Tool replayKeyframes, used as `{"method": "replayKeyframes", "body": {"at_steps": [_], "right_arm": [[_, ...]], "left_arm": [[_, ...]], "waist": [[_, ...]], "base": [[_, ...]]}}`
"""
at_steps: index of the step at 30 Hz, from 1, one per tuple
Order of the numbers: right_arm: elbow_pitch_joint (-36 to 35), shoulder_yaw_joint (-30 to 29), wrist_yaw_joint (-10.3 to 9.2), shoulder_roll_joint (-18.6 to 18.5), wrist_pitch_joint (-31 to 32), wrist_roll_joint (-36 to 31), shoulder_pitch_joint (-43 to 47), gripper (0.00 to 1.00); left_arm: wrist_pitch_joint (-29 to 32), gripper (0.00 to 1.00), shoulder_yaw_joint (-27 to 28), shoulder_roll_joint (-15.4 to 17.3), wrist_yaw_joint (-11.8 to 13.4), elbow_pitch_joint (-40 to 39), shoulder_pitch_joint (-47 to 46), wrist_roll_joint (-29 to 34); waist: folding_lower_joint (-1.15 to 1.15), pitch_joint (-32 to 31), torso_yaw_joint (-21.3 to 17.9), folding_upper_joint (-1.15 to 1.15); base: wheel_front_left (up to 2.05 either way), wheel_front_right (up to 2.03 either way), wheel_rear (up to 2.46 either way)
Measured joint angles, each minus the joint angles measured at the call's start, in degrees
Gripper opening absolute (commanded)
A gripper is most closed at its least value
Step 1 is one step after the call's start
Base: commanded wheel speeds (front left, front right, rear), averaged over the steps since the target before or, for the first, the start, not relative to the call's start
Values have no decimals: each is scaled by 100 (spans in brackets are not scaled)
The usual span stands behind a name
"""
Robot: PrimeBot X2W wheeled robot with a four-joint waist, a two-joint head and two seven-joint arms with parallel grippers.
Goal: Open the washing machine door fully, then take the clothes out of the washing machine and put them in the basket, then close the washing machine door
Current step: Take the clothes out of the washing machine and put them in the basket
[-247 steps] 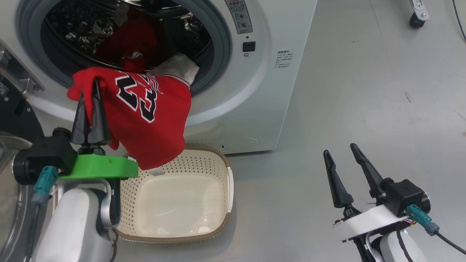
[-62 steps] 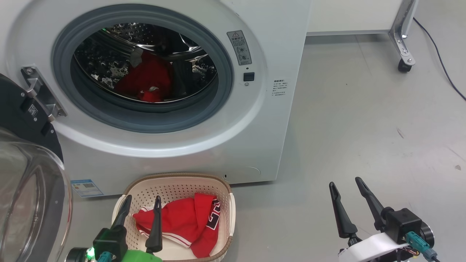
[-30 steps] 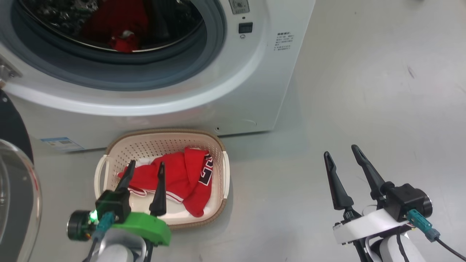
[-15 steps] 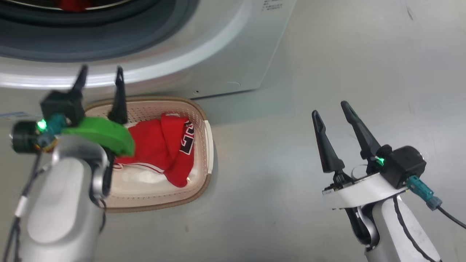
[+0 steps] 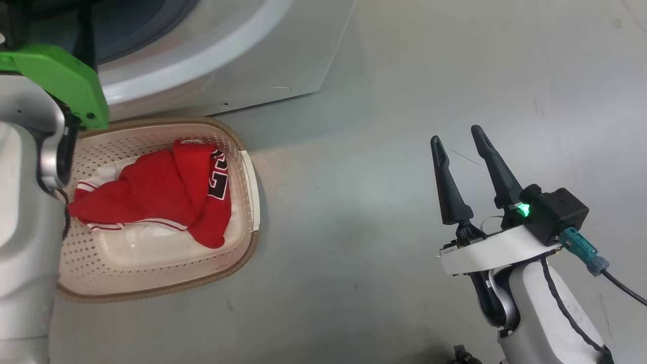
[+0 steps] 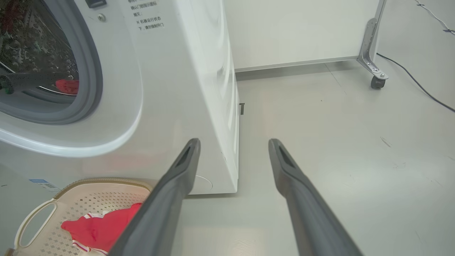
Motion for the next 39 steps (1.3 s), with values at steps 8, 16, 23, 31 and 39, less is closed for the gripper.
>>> {"method": "replayKeyframes", "body": {"at_steps": [8,16,23,31,39], "right_arm": [[47,142,1,2,-1,197,-122,100],[88,297,1,3,0,318,-171,100],[83,380,1,4,0,479,-190,100],[82,393,0,7,0,557,-275,100],[80,392,0,9,0,580,-300,100]], "left_arm": [[730,100,45,421,-52,332,-715,178],[1451,100,4,771,-171,645,-1319,324],[1974,100,10,962,-223,879,-1683,354],[2303,100,-4,1173,-230,1163,-1884,487],[2485,100,77,1227,-144,1422,-1889,501]], "waist": [[0,89,-224,0],[0,163,-468,0],[0,276,-643,0],[0,432,-808,0],[0,512,-851,0]], "base": [[0,0,0],[0,0,0],[0,0,0],[0,0,0],[0,0,0]]}}
